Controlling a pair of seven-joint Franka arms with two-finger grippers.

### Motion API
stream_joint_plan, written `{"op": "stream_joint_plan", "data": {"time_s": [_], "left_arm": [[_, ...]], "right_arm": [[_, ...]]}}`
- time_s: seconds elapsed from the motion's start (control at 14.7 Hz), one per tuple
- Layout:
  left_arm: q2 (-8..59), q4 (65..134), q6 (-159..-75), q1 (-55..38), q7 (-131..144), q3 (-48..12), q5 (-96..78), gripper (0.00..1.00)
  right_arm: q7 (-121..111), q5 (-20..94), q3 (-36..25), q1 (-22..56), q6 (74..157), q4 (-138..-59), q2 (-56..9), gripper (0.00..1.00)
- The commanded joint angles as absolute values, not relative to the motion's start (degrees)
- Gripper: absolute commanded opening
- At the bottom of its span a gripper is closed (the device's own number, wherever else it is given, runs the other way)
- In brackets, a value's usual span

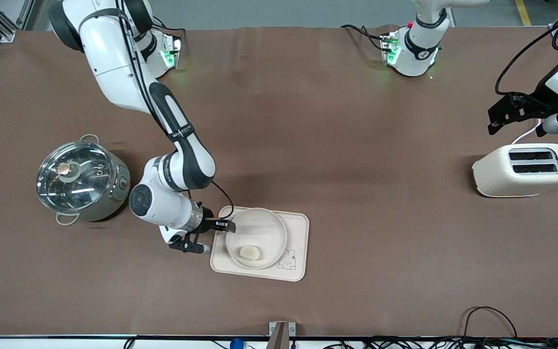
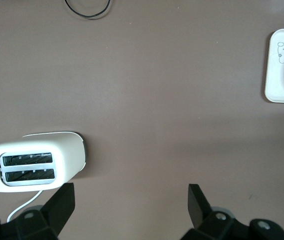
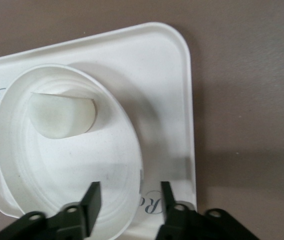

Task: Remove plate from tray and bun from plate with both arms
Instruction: 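Lower the right gripper and grasp the white plate's rim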

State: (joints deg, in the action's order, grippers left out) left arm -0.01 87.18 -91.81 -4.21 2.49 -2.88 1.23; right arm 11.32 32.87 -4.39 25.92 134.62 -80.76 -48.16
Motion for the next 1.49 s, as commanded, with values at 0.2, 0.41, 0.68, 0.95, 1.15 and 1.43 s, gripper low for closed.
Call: {"op": "stream_joint_plan", "data": {"time_s": [0.2,0.41,0.68,0.95,1.15,1.43], "left_arm": [[0.18,86.31,-90.53,-3.87,1.32,-2.99,0.88,1.00],[0.18,86.31,-90.53,-3.78,1.23,-2.99,0.88,1.00],[0.18,86.31,-90.53,-3.69,1.23,-2.99,0.79,1.00],[0.18,86.31,-90.18,-3.69,1.14,-2.99,0.79,1.00],[0.18,86.31,-90.18,-3.69,1.14,-2.99,0.79,1.00],[0.18,86.31,-90.18,-3.69,1.14,-2.99,0.79,1.00]], "right_arm": [[11.08,33.75,-4.92,26.46,135.44,-78.32,-50.71,0.47],[10.81,33.75,-4.92,26.63,136.93,-77.96,-51.77,0.39],[10.90,33.84,-4.92,26.72,137.02,-77.96,-52.21,0.24],[11.07,34.28,-4.83,26.63,137.72,-78.05,-52.56,0.01],[10.99,36.46,-4.66,26.28,138.25,-78.48,-51.77,0.00],[9.93,37.18,-3.44,26.98,134.74,-85.75,-42.92,0.00]]}}
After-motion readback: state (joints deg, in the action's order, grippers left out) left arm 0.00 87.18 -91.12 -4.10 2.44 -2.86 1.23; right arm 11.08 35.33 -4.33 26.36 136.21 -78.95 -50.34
